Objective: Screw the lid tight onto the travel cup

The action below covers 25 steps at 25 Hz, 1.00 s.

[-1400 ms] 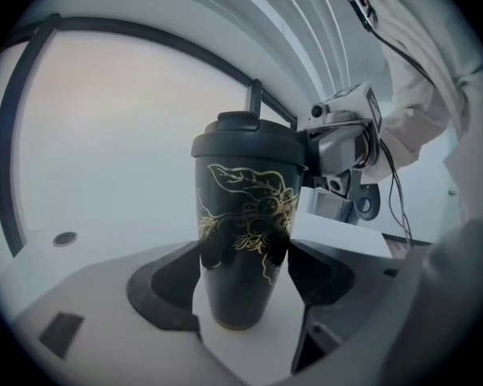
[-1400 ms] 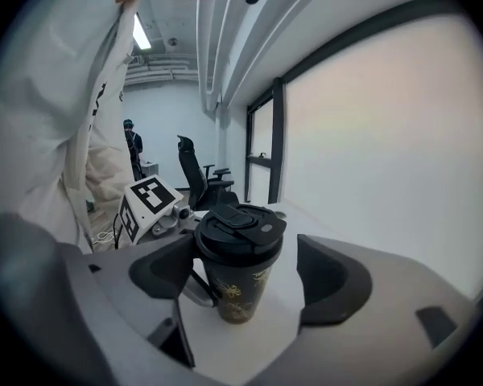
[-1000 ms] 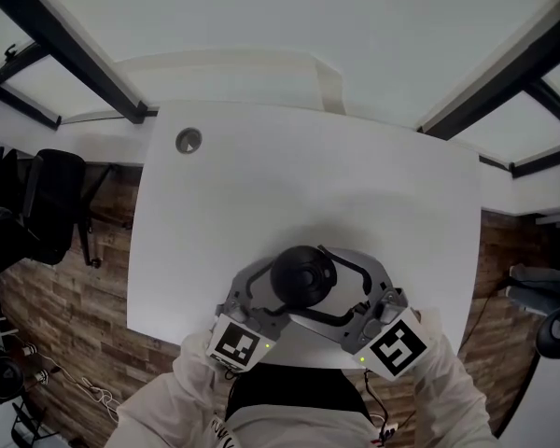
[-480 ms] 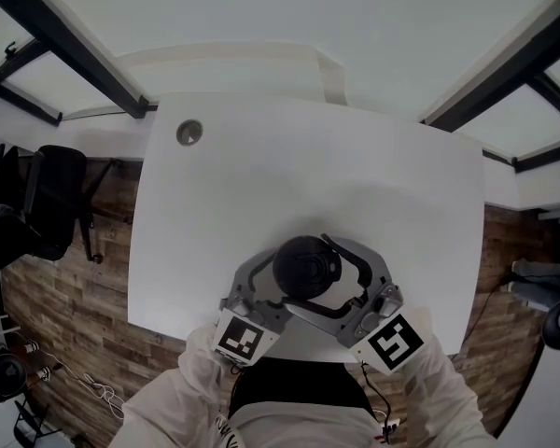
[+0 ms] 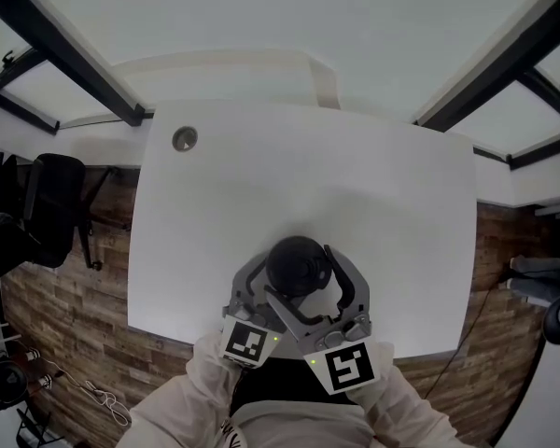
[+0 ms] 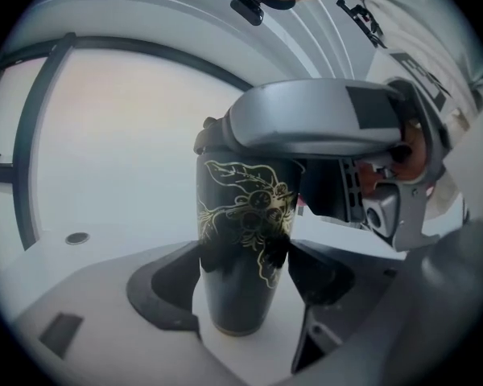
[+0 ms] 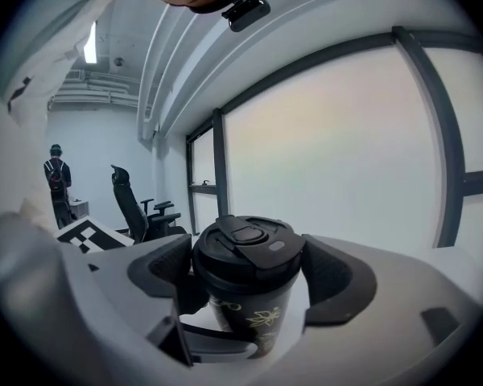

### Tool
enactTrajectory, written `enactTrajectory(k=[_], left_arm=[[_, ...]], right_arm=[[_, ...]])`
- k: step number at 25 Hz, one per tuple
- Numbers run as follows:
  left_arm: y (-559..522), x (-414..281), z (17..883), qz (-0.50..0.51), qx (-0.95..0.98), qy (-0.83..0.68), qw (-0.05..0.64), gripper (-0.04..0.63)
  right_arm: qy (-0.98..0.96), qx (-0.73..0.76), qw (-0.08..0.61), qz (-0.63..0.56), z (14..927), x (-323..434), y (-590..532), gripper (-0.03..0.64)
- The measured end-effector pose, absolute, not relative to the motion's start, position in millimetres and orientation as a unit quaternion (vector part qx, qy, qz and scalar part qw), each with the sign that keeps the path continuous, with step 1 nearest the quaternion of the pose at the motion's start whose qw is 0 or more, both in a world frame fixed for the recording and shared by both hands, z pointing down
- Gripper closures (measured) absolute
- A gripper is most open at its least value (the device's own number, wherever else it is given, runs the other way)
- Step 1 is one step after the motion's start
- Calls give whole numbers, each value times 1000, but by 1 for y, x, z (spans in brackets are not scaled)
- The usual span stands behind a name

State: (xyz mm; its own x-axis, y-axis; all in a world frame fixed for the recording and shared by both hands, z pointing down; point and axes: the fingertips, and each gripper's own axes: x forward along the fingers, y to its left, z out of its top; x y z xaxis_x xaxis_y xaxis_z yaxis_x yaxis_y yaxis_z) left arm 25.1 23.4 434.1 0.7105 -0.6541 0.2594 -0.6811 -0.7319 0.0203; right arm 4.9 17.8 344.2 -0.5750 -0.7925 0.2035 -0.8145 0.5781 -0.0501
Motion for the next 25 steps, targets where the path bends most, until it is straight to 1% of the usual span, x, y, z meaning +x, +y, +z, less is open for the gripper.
enactTrajectory(k=[3,5,9,15,17,20,21,25], left_arm=[[25,27,434,116,925,-357,61,249],[25,27,433,114,928,-349,61,247],[25,27,432,110,937,-326,57,249],[24,25,436,127,945,-298,47,249],[23,26,436,129,944,-300,44,249],[21,24,436,129,940,-314,40,249],[21,23,436,132,938,-318,40,249],[23,25,436,132,931,-339,38,249]], right_arm=[[-900,422,77,80,343,8,24,198],[-920,375,84,77,342,11,27,198],[-954,264,138,36,350,13,29,196],[-970,178,167,17,357,4,29,199],[-969,186,158,32,356,7,28,199],[-965,242,92,45,342,1,19,199],[-961,261,82,49,339,0,18,199],[-937,326,111,63,342,3,19,199]])
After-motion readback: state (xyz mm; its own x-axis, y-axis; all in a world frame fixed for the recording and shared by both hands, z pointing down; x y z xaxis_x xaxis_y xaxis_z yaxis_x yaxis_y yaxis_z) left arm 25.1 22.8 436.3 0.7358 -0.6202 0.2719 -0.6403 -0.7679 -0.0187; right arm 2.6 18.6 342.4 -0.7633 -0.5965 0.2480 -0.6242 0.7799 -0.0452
